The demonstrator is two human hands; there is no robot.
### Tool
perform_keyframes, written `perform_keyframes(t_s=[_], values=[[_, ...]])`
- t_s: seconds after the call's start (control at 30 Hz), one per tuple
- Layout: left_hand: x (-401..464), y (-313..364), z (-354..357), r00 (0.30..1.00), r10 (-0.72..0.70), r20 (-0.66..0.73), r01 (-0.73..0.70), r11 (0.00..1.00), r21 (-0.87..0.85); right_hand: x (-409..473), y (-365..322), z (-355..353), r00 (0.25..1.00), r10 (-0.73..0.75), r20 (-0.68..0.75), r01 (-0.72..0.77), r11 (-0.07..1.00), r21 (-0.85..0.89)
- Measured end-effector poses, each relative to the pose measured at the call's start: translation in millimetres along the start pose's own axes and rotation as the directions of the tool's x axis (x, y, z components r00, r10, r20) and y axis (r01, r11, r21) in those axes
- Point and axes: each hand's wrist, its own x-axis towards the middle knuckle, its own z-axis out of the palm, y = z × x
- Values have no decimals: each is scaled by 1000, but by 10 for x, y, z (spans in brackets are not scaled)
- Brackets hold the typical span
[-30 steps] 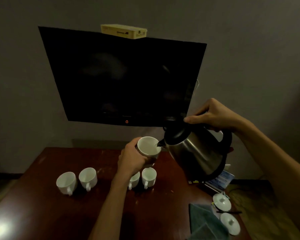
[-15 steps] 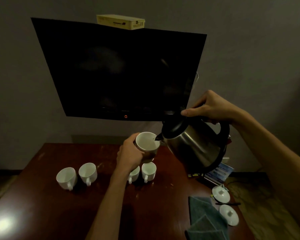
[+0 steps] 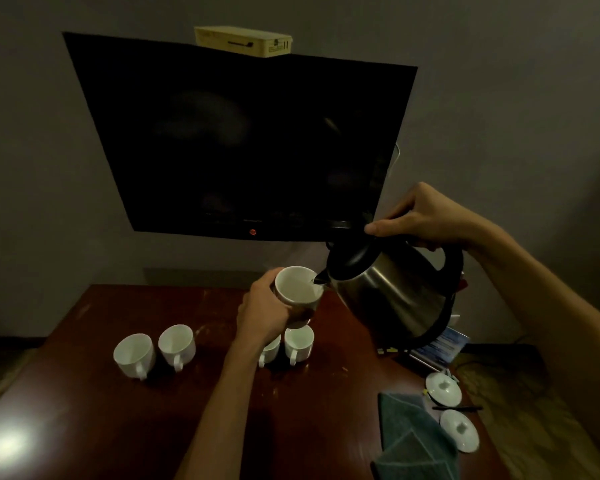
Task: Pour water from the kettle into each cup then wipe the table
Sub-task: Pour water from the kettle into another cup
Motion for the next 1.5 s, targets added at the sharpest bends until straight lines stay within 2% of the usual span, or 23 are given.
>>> perform_keyframes(t_s=[0.77,1.5], values=[[-25,-34,-18,1000,-5,6,5,999,-44,-5,-20,30,999,38,3,-38,999,-13],[-74,-37,8,1000,-6,18,7,997,-74,7,-36,59,1000,10,-3,-10,1000,-21]])
